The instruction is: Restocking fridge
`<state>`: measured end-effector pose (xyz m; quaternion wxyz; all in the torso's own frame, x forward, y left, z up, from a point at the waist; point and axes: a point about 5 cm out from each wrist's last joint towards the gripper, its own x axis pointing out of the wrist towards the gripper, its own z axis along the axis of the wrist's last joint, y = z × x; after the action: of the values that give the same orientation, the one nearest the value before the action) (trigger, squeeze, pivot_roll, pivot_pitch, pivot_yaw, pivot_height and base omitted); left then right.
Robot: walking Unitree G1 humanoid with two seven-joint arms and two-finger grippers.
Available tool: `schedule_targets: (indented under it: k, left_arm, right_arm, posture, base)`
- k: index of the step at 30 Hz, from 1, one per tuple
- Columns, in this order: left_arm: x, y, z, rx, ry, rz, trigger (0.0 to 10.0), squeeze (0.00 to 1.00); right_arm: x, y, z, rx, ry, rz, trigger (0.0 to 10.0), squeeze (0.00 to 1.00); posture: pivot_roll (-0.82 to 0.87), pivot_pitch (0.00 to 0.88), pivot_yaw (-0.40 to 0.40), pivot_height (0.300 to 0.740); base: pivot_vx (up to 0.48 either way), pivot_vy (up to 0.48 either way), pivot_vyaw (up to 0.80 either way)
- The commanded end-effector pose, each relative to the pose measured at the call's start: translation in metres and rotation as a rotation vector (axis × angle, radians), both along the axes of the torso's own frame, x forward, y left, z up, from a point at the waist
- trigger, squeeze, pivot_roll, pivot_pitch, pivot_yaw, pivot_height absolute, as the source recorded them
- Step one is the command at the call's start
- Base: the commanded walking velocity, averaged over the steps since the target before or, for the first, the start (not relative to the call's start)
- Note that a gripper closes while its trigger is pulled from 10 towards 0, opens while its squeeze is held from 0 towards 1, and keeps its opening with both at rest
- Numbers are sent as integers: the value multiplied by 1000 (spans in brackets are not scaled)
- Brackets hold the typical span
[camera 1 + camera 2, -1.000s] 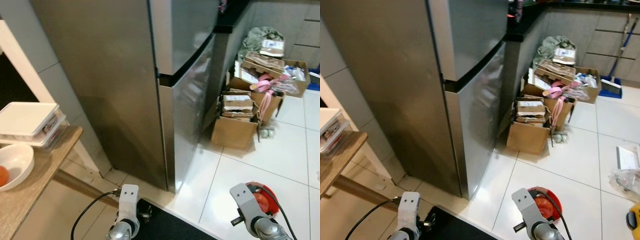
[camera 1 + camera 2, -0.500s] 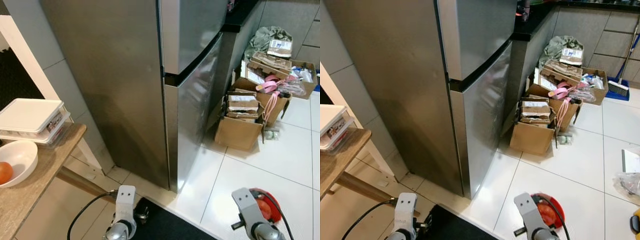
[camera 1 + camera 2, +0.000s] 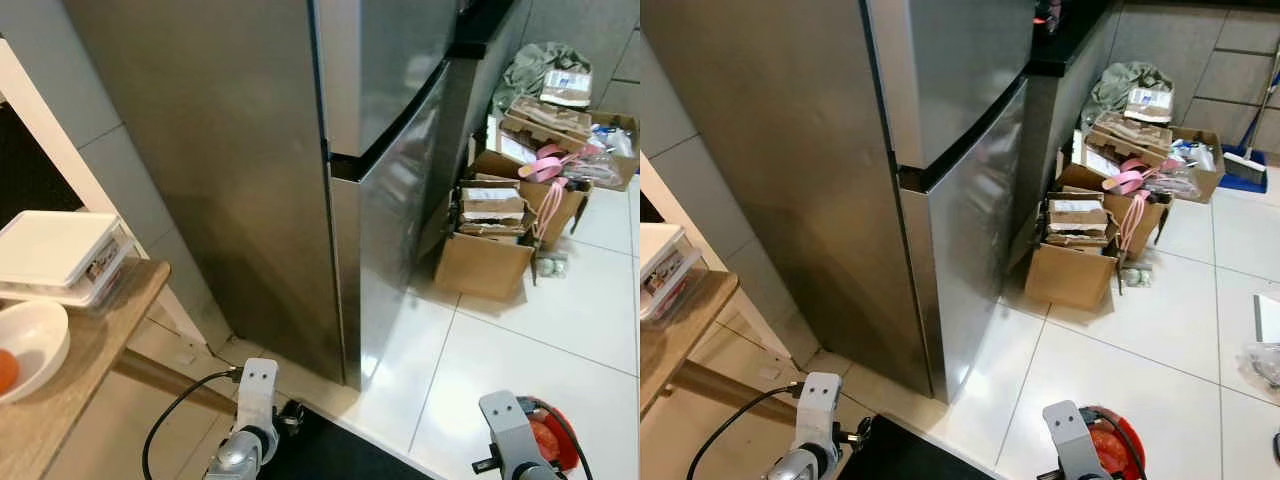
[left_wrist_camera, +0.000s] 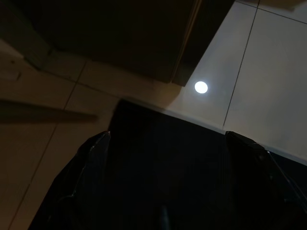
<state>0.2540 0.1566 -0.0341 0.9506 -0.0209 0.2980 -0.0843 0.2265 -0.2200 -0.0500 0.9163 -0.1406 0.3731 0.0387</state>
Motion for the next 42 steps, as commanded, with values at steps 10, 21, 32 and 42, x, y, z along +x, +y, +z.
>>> schedule_targets:
  k: [10, 21, 32, 42]
  left_arm:
    - [-4, 1, -3, 10, 17, -23, 10000, 0]
    - [-2, -5, 0, -2, -12, -52, 10000, 0]
    - [0, -8, 2, 10, -28, -73, 10000, 0]
    - [5, -4, 5, 45, -44, -12, 10000, 0]
  right_arm:
    - [-2, -4, 0, -4, -14, -21, 10000, 0]
    - [-5, -6, -1, -5, -13, -29, 10000, 0]
    - [-8, -12, -1, -12, -16, -48, 10000, 0]
    - [-11, -13, -2, -12, -12, -52, 10000, 0]
  posture:
    - [-64, 88, 82, 740]
    - [-76, 83, 83, 740]
    - [-86, 93, 95, 740]
    - [-89, 99, 99, 740]
  base:
    - [255, 0, 0]
    - [0, 0, 0]
    - [0, -87, 0]
    - [0, -192, 0]
